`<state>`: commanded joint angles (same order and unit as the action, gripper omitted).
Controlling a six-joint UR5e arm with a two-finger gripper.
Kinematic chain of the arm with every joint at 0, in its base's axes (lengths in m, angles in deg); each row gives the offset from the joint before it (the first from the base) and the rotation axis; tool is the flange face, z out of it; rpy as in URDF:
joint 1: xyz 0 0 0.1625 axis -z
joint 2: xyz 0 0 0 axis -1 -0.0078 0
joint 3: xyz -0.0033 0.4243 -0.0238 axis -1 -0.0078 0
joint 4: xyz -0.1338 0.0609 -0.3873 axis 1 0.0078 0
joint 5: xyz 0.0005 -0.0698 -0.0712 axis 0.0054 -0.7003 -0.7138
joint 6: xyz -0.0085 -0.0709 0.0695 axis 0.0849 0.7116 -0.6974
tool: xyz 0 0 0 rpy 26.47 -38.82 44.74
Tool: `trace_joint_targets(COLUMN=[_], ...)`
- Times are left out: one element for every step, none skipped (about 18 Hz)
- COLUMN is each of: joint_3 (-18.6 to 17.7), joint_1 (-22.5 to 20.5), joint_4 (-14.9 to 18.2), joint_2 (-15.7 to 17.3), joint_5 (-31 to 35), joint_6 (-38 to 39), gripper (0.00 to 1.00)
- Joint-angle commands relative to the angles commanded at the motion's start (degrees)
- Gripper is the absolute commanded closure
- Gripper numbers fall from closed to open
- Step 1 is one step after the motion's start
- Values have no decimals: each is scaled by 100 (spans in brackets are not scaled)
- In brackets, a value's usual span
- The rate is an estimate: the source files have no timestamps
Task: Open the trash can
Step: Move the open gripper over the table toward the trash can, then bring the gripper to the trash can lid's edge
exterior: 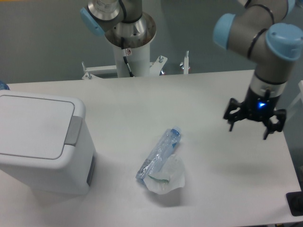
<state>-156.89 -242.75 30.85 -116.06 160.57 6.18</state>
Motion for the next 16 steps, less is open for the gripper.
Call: trace_joint_targets(joint_3=[-35, -27, -27, -27, 17, 17, 26, 17, 8, 17, 17, 0, 8, 0, -18, -27], joint_1=[114, 271, 404, 509, 641, 808, 948, 1046, 1125, 1230, 1318, 1397, 1468, 1486, 1503, 1573], joint_4=[166, 316, 352, 344, 344, 344, 326, 317, 308, 282, 282, 282, 273, 221, 116, -24], joint_2=[26, 70, 88, 140, 219, 272, 325, 377, 439, 527, 614, 659, 677, 703, 738, 738], joint_5=[-9, -17, -26, -26, -44, -96, -210, -324, -412, -483, -536, -675, -903, -1097, -1168, -1169], joint_6=[71, 116, 247, 544, 851, 1098, 1283, 1407, 1504, 1618, 1767, 1916, 2022, 2171, 2347, 2601], gripper=[0, 0, 0, 0, 0, 0, 0, 0, 0, 0, 0, 0, 0, 0, 0, 0])
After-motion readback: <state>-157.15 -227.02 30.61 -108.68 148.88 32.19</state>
